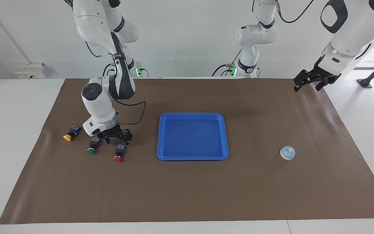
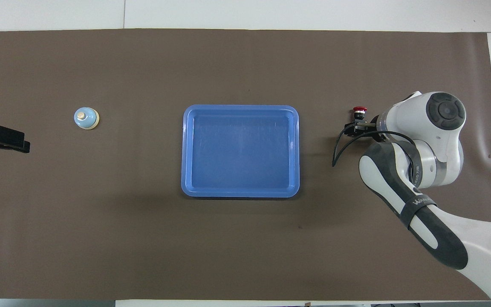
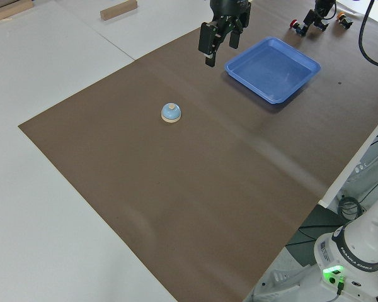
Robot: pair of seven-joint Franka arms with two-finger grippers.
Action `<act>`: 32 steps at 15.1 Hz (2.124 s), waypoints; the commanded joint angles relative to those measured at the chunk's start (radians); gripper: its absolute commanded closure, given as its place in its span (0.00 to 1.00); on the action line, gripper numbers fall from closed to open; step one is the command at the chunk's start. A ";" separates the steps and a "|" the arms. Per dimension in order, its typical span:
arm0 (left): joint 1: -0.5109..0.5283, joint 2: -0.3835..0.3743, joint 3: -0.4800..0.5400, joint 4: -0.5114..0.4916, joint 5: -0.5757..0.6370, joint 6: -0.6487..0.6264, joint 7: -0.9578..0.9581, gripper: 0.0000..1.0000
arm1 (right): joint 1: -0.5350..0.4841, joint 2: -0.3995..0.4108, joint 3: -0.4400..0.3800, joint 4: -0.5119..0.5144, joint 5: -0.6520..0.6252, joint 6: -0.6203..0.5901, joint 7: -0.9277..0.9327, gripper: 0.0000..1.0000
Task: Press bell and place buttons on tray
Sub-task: 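Reach the right gripper to the red-capped button and grasp it, then carry the red button with the right gripper into the blue tray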
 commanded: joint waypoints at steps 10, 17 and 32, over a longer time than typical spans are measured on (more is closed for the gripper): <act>-0.001 -0.021 0.001 -0.017 0.006 0.000 -0.010 0.00 | 0.001 0.062 0.005 0.034 0.003 0.072 -0.019 0.73; -0.001 -0.021 0.001 -0.017 0.006 0.000 -0.010 0.00 | 0.006 0.063 0.005 0.069 0.003 0.055 -0.017 1.00; -0.001 -0.021 0.001 -0.017 0.006 0.000 -0.010 0.00 | 0.346 0.069 0.008 0.360 0.004 -0.324 0.485 1.00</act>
